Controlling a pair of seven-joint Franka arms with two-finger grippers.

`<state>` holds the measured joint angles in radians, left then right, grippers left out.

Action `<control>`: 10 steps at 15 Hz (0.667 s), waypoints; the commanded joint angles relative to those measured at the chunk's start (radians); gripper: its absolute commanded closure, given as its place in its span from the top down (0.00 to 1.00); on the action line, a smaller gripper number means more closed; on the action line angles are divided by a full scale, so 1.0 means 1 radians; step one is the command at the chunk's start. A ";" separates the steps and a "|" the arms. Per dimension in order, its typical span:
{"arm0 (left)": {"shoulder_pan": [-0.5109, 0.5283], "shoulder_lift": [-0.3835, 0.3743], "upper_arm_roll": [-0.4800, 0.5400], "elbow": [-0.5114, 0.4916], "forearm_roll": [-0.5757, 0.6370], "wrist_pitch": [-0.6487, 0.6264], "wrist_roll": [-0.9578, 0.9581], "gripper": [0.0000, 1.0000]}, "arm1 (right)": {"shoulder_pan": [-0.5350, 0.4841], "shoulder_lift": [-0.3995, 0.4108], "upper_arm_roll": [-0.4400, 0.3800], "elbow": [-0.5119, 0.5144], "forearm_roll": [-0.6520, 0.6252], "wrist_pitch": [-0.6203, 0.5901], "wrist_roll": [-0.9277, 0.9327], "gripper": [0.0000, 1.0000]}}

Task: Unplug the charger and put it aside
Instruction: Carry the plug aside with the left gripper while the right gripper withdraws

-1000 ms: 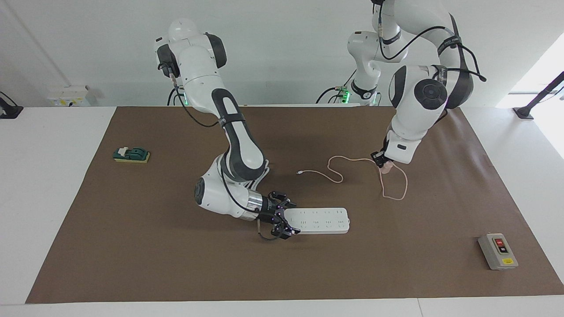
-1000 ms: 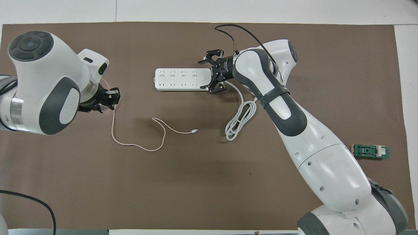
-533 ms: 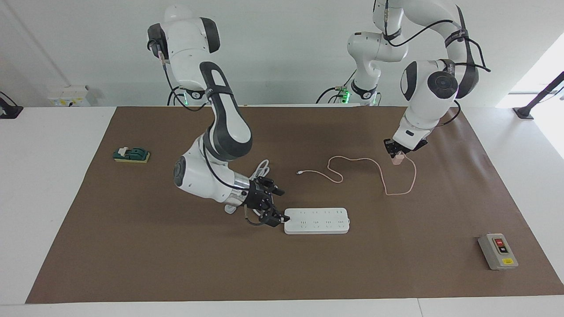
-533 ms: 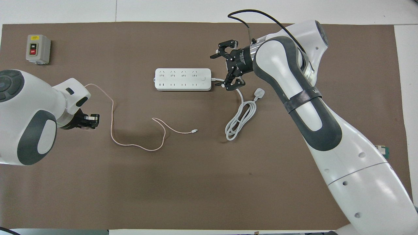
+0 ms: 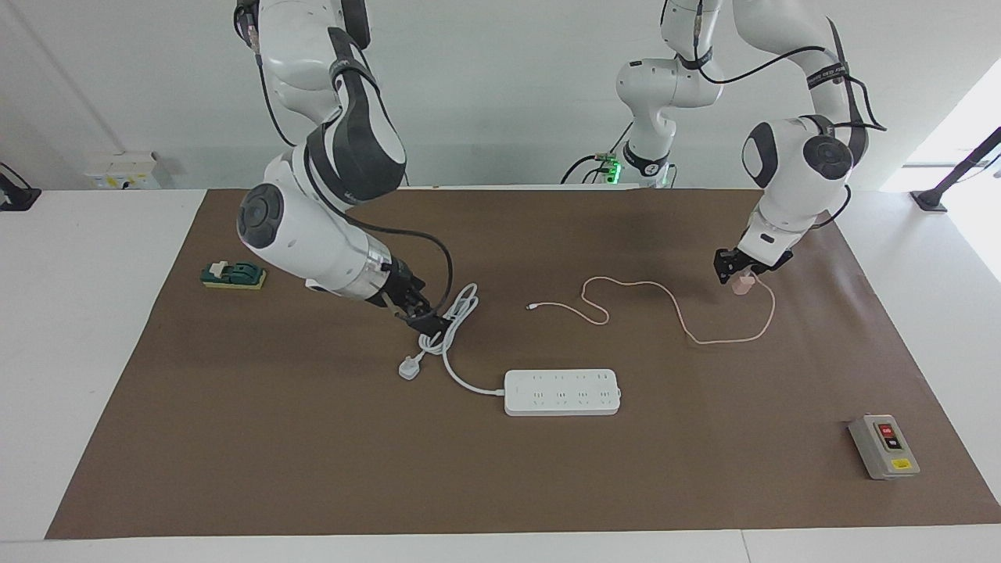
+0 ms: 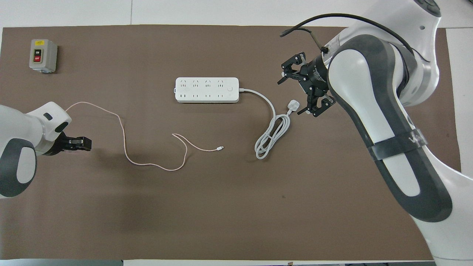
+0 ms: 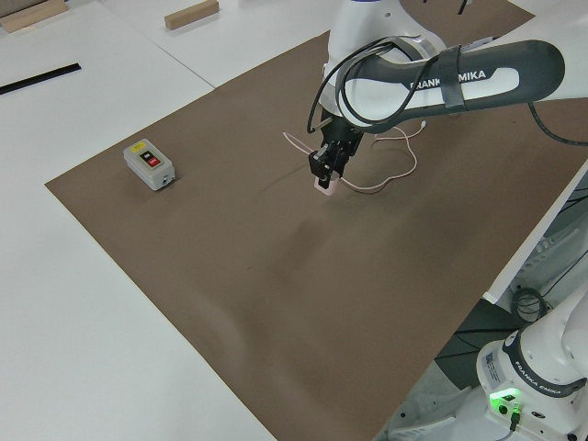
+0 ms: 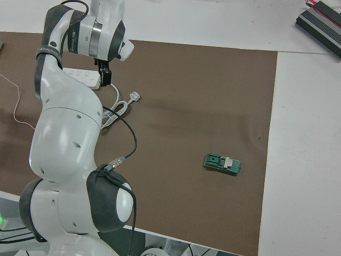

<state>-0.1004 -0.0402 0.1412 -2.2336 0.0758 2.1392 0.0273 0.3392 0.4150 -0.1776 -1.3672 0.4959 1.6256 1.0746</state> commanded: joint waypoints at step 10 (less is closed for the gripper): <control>0.073 -0.001 -0.008 0.201 0.018 -0.135 0.043 1.00 | -0.212 -0.211 -0.005 -0.049 -0.473 -0.165 -1.031 1.00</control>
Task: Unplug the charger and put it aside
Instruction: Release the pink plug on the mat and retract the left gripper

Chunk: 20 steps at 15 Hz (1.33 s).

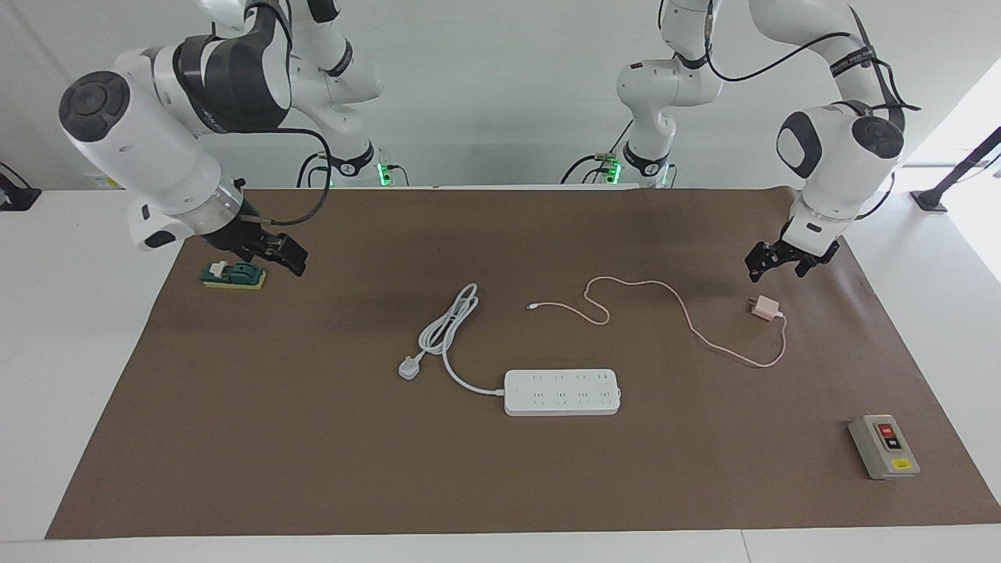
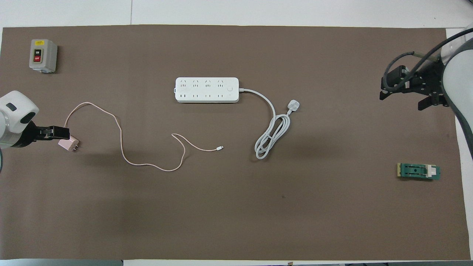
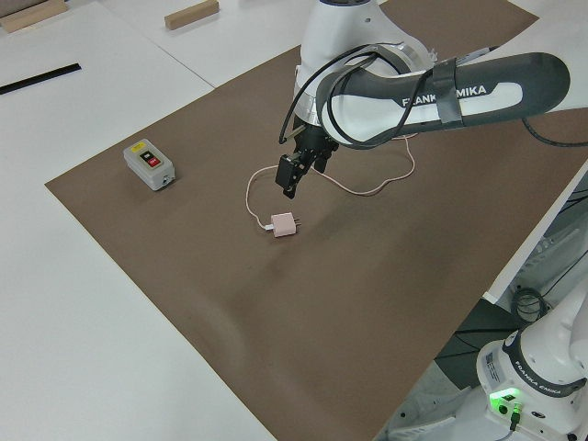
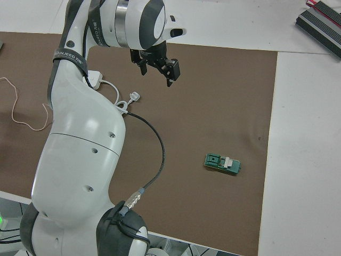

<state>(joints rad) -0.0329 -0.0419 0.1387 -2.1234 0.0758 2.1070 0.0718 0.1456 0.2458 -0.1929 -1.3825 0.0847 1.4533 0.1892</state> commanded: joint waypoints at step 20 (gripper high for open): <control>-0.042 -0.012 -0.047 0.444 -0.083 -0.493 -0.109 1.00 | -0.156 -0.304 0.072 -0.242 -0.164 0.054 -0.404 1.00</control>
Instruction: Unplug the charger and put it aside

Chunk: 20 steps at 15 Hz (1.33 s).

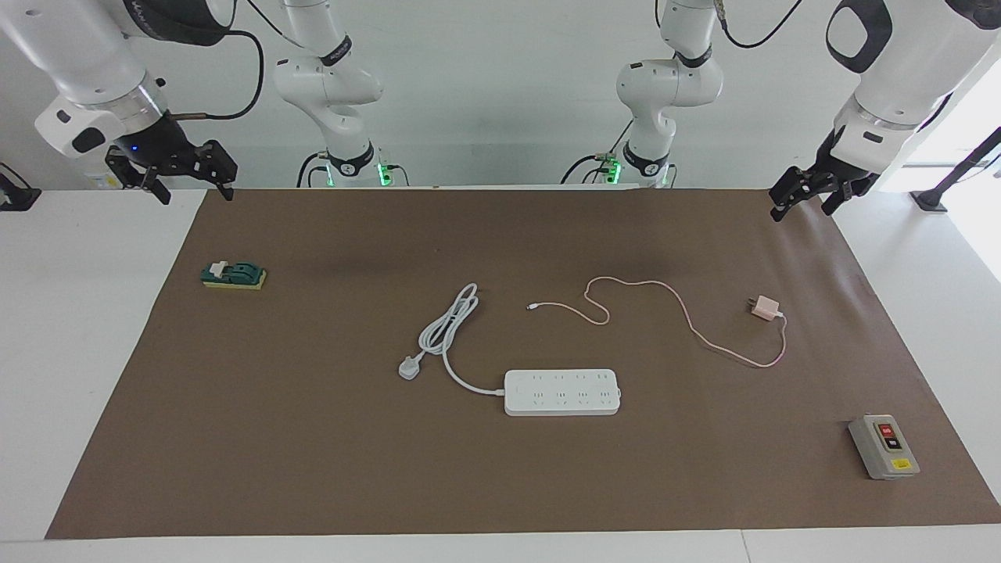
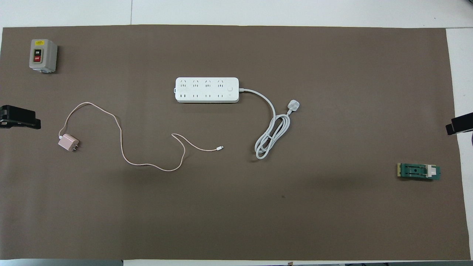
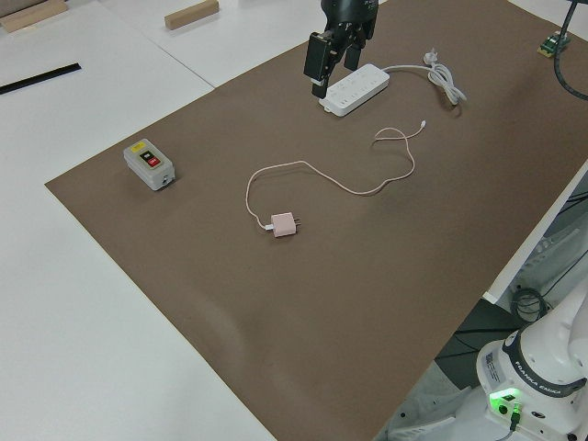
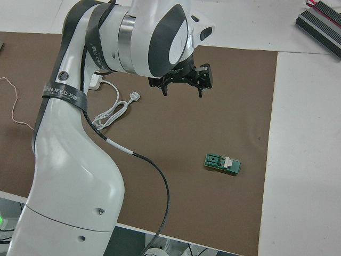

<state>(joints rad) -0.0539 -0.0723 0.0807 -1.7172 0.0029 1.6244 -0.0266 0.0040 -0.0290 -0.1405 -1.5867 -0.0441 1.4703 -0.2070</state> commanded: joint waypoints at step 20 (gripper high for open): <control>-0.046 0.006 0.005 0.030 -0.012 -0.084 0.103 1.00 | -0.013 -0.031 0.018 -0.033 -0.028 0.033 0.032 1.00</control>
